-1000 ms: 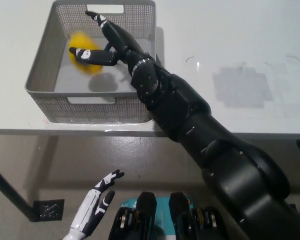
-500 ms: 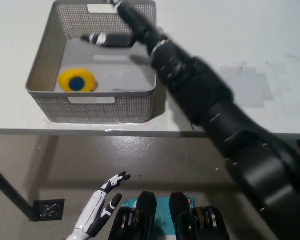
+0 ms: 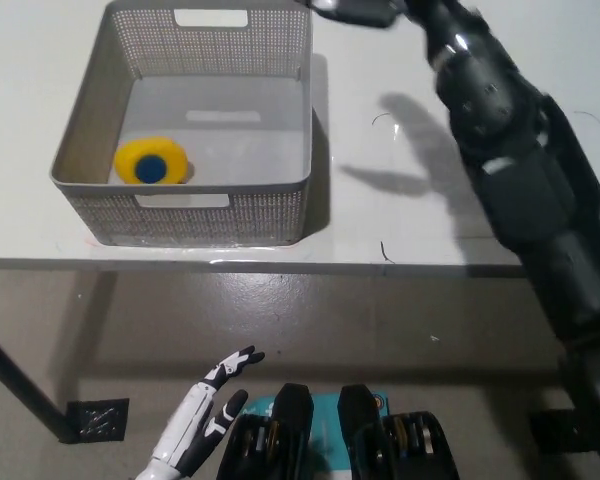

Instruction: Use the right hand to pick up a yellow duck toy and place it into a container on the left hand side

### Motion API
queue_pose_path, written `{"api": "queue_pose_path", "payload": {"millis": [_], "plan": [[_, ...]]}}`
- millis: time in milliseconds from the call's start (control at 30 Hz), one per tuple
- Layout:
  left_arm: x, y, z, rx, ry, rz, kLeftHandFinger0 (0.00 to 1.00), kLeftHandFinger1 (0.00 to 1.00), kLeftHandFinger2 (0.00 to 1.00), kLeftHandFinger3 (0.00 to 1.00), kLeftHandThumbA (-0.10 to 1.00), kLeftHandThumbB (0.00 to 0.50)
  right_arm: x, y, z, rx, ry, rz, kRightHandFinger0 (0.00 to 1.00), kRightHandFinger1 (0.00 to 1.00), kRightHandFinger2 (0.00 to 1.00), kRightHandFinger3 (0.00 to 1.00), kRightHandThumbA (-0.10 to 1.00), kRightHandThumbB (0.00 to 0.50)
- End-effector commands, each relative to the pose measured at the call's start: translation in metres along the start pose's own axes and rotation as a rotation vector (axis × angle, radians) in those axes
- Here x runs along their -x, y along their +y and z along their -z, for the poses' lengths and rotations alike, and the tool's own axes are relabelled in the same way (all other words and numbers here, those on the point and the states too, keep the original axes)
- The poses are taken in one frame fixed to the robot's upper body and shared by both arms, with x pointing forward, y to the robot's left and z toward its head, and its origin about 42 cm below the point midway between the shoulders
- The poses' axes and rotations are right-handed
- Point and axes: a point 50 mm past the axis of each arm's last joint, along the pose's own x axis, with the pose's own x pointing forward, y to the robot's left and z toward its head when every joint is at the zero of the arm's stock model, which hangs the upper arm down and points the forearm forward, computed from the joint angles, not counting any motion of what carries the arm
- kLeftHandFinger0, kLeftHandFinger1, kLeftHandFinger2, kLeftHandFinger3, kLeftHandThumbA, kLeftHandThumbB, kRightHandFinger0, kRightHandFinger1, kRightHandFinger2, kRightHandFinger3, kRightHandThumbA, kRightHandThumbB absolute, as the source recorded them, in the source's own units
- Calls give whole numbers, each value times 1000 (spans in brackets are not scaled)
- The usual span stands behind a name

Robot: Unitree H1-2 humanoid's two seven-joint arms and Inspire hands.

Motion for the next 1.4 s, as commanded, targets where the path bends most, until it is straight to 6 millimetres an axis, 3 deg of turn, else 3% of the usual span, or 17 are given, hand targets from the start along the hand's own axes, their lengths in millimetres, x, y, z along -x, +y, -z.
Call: {"api": "queue_pose_path", "payload": {"millis": [0,133,167,433,667,733,900,1100,1233,1367], "plan": [[2,14,-1,-39,-39,-28,1000,1000,1000,1000,1000,500,118,-76,-30,-72,-201,129,1000,1000,1000,1000,1000,421],[3,14,3,-7,-20,-58,1000,1000,1000,1000,1000,500,167,-51,-19,-170,-191,82,1000,1000,1000,1000,1000,437],[1,16,4,5,-16,-73,1000,1000,1000,1000,1000,500,189,-36,-10,-222,-178,62,1000,1000,1000,1000,1000,452],[-2,25,9,48,0,-135,1000,1000,1000,1000,1000,500,280,45,21,-460,-2,15,1000,1000,1000,1000,1000,468],[-6,33,14,62,15,-187,1000,1000,1000,1000,1000,500,347,114,46,-640,215,88,1000,1000,1000,1000,1000,449],[-7,34,15,65,18,-194,1000,1000,1000,1000,1000,500,361,127,52,-660,243,137,1000,1000,1000,1000,1000,399],[-6,39,16,68,23,-212,1000,1000,1000,1000,1000,500,382,149,63,-708,336,137,1000,1000,1000,1000,1000,345],[-10,37,19,77,34,-225,1000,1000,1000,1000,1000,500,383,152,68,-706,351,124,1000,1000,1000,1000,1000,390],[-10,38,18,82,29,-233,1000,1000,1000,1000,1000,500,378,153,69,-709,346,120,1000,1000,1000,1000,1000,372],[-11,39,17,75,23,-228,1000,1000,1000,1000,1000,500,377,154,70,-706,349,120,1000,1000,1000,1000,1000,385]]}}
